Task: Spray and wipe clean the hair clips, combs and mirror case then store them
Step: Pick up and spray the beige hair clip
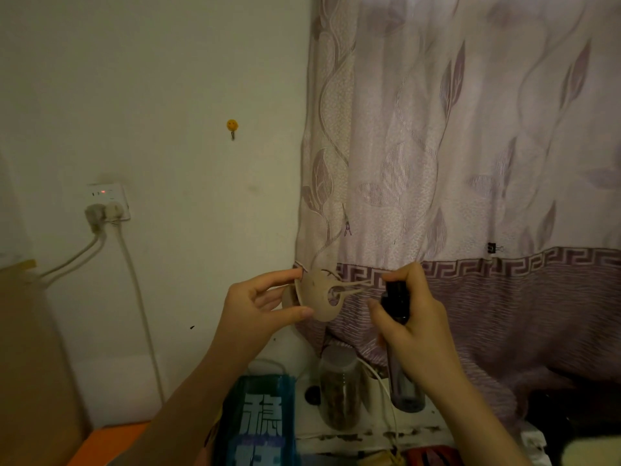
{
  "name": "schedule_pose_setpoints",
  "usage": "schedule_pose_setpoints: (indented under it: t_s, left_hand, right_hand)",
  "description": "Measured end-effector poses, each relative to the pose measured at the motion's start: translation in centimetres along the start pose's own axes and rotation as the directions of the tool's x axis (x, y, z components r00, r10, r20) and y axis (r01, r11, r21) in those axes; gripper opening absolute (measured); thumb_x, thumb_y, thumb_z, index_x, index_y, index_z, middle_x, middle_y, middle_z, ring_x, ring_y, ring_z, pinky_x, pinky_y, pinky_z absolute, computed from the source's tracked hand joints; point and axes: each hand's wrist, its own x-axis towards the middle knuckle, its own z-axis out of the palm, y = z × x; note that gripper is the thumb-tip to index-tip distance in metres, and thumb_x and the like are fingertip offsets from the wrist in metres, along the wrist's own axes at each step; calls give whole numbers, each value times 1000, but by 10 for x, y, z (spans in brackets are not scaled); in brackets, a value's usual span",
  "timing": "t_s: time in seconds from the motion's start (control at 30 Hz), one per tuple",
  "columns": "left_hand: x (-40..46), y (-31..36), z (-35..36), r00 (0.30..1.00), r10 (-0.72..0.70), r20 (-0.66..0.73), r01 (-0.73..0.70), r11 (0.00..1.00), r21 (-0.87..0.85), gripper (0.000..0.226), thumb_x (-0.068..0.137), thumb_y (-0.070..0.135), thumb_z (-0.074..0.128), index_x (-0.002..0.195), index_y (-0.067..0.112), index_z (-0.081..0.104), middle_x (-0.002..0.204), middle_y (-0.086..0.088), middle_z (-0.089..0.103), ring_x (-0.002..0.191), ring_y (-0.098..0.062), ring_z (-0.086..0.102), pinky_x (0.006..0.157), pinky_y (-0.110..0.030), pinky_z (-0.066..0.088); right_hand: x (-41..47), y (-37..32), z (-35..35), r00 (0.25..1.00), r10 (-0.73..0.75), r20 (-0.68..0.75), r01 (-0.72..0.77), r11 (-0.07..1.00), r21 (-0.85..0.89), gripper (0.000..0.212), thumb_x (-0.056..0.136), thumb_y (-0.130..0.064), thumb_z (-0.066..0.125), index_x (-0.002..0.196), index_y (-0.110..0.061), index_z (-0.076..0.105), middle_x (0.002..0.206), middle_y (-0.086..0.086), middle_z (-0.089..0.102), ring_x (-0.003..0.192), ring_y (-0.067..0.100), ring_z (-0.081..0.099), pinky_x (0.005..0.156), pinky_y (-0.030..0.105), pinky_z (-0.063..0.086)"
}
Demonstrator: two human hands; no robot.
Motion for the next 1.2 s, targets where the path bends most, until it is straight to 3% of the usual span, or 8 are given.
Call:
schedule_pose_setpoints:
  t_s: [0.23,0.43,0.6,0.73,0.83,0.97,1.07,1.2]
  left_hand:
    - [-3,-3,-1,1000,-2,1,2,1000,-4,53,50,18,81,100,30,68,100,21,71,98,-4,68,87,-18,53]
    - [-12,-9,-5,1000,-24,3,24,1000,-5,52,51,15,80,100,28,67,96,22,72,96,-3,68,81,-15,53]
    - [-27,-17,-7,999,-46,7,46,999,2,51,53,9,80,100,27,67,95,22,72,93,-2,69,74,-12,52]
    - [-46,-27,-13,997,-78,-6,78,996,44,53,61,-5,78,106,21,66,96,23,72,93,-1,69,73,-11,52]
    - [-60,-36,-21,990,-133,-40,136,989,54,54,59,2,80,109,18,66,97,20,72,95,-3,68,75,-13,53]
    - [-79,-48,-30,972,-213,-102,220,974,62,52,59,0,82,100,29,68,97,16,73,97,-6,68,81,-20,56]
    - [-95,-55,-35,951,-290,-109,296,954,47,51,54,17,82,101,31,68,101,14,73,100,-7,68,84,-27,57]
    - [-125,-70,-40,918,-369,-143,378,925,40,53,55,23,82,106,26,69,108,6,72,105,-12,66,88,-32,56]
  right_hand:
    - [-4,8,-4,998,60,-13,-59,994,87,47,83,-16,70,106,-47,43,78,-7,60,63,19,64,60,46,55]
    - [-8,20,1,985,171,-12,-164,961,221,68,70,-34,76,125,-54,42,110,-27,60,92,6,66,76,47,58]
    - [-19,28,13,972,221,81,-235,922,309,65,66,-39,74,125,-46,47,117,-16,63,100,4,65,82,40,58]
    - [-33,31,27,961,238,142,-274,897,346,62,72,-26,75,125,-42,48,119,-11,62,99,5,65,70,33,60]
    - [-45,35,37,947,256,195,-314,867,387,61,78,-11,74,126,-40,48,119,-10,62,99,10,66,64,32,60]
    - [-62,38,51,925,279,259,-366,838,404,60,76,-19,74,128,-37,48,118,-9,62,100,7,65,66,30,59]
    - [-74,42,63,903,309,298,-413,814,408,64,70,-28,73,129,-33,49,115,-7,63,97,12,67,65,32,60]
    - [-97,54,82,853,355,383,-502,759,415,56,78,-15,74,122,-40,51,114,-5,64,94,12,68,60,29,58]
